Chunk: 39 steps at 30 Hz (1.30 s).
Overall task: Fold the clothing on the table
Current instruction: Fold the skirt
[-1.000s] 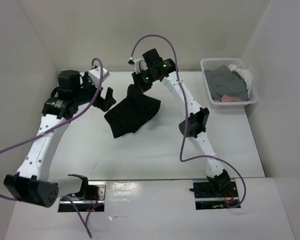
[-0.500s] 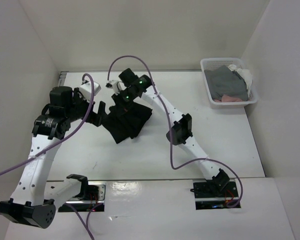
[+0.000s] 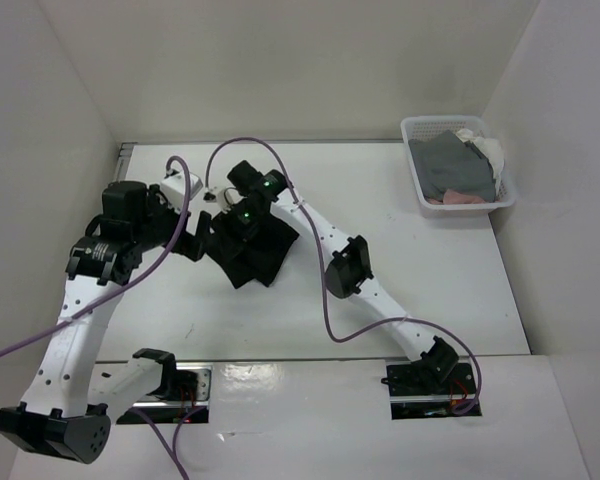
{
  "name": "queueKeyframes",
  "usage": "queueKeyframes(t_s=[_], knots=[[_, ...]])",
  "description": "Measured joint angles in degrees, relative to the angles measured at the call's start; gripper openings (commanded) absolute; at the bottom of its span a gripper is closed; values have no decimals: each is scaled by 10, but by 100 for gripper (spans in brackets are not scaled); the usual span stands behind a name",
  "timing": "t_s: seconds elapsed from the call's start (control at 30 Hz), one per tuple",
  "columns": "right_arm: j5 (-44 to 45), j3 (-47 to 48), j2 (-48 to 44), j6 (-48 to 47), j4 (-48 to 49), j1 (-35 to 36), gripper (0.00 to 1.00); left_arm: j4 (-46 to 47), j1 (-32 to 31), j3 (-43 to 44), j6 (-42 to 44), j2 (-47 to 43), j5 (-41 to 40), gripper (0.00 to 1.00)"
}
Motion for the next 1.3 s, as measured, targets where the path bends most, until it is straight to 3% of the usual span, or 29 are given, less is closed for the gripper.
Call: queueKeyframes(t_s=[0.2,0.47,0.7,0.9,1.0,1.13,1.2,1.3], knots=[[9,-8,-19,-3,-2,21,98,-2,4,-9,0,-21,-16,100],[89,-124,-145,-3,3,73,98,-3,10,-9,0,-92,-55,100],[239,-327,-310,-2,38,100,98,-7,11,-42,-1,-162,-77,100],[419,-559,-539,3,123,76,98,-16,21,-66,-3,-169,-97,100],[403,-654,-655,13,166,-30,98,-13,25,-66,-4,-166,-111,100],[318,-779,-785,32,273,-348,98,19,26,-73,-18,-150,-143,100],[318,-884,-847,39,339,-484,98,40,27,-81,-30,-131,-165,100],[310,-1072,-974,44,397,-564,98,65,33,-99,-44,-95,-188,100]])
